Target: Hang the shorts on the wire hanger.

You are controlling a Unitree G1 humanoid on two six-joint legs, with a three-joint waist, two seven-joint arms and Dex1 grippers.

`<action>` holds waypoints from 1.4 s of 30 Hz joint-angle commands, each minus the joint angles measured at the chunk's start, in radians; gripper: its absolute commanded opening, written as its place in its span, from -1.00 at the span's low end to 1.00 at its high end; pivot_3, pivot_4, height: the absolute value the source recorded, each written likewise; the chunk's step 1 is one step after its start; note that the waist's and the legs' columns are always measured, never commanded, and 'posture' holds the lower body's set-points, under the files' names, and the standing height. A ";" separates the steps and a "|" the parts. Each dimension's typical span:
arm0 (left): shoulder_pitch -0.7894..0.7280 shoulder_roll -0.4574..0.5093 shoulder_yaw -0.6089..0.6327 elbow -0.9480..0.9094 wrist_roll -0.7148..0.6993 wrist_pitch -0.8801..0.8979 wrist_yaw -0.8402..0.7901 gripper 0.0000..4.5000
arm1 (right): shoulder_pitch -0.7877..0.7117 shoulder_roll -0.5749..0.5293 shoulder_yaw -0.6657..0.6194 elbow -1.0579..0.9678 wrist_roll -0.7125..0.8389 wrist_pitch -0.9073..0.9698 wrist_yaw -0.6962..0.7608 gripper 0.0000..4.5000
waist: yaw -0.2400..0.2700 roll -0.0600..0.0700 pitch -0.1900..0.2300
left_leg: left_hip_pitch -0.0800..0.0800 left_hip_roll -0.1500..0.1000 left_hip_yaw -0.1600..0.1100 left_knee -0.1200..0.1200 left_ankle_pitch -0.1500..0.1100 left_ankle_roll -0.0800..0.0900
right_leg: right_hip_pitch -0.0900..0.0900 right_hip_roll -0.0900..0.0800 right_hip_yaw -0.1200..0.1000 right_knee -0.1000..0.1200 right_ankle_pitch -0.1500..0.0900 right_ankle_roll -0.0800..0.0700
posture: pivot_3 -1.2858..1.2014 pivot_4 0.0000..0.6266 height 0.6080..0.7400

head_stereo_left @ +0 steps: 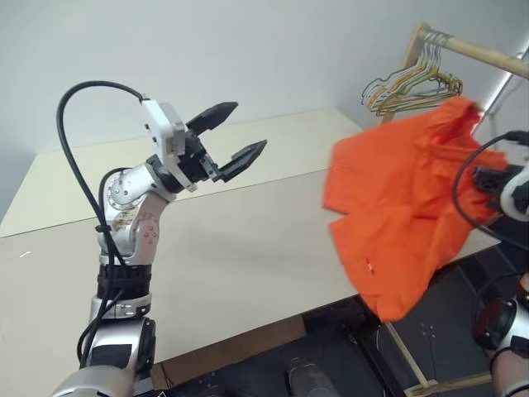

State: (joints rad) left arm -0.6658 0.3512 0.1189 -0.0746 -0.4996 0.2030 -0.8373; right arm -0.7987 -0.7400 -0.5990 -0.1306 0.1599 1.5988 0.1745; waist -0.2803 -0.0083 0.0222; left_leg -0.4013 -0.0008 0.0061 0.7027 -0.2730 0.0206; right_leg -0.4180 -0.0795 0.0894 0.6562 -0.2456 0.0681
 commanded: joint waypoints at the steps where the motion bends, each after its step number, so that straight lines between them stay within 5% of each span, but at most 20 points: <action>1: -0.003 -0.011 -0.007 -0.068 -0.027 0.013 0.029 0.98 | -0.071 0.022 -0.068 0.036 -0.071 -0.079 -0.103 -1.00 | -0.014 0.000 0.000 | 0.001 0.000 0.000 0.000 0.000 0.000 | 0.001 0.000 0.000 -0.001 0.000 0.000 | -0.24 -1.00 1.00; 12: 0.027 -0.036 -0.049 -0.130 -0.033 0.034 0.062 0.98 | -0.231 0.063 -0.172 0.387 -0.111 -0.400 -0.302 -1.00 | -0.085 0.002 -0.001 | 0.027 -0.001 0.001 -0.009 -0.002 0.004 | 0.031 0.001 0.001 -0.019 -0.002 0.004 | -0.22 -1.00 1.00; 33: 0.095 0.004 -0.093 -0.161 -0.032 0.020 -0.001 0.98 | -0.430 -0.127 -0.179 1.086 0.037 -0.740 -0.366 -1.00 | -0.096 0.003 0.001 | 0.029 -0.002 0.008 -0.011 -0.005 0.007 | 0.035 0.001 0.006 -0.028 -0.001 0.008 | -0.22 -1.00 1.00; 42: 0.095 0.006 -0.098 -0.161 -0.035 0.003 -0.017 0.98 | -0.448 -0.149 -0.131 1.212 0.077 -0.781 -0.403 -1.00 | -0.096 0.003 0.001 | 0.030 -0.002 0.010 -0.014 -0.005 0.008 | 0.038 0.001 0.008 -0.032 -0.001 0.008 | -0.21 -1.00 1.00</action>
State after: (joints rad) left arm -0.5562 0.3509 0.0157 -0.2061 -0.5293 0.2230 -0.8486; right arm -1.2045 -0.8656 -0.7513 1.0919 0.2196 0.8542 -0.2222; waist -0.3758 -0.0057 0.0234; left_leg -0.3712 -0.0027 0.0163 0.6875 -0.2783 0.0289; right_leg -0.3779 -0.0786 0.0975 0.6234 -0.2466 0.0764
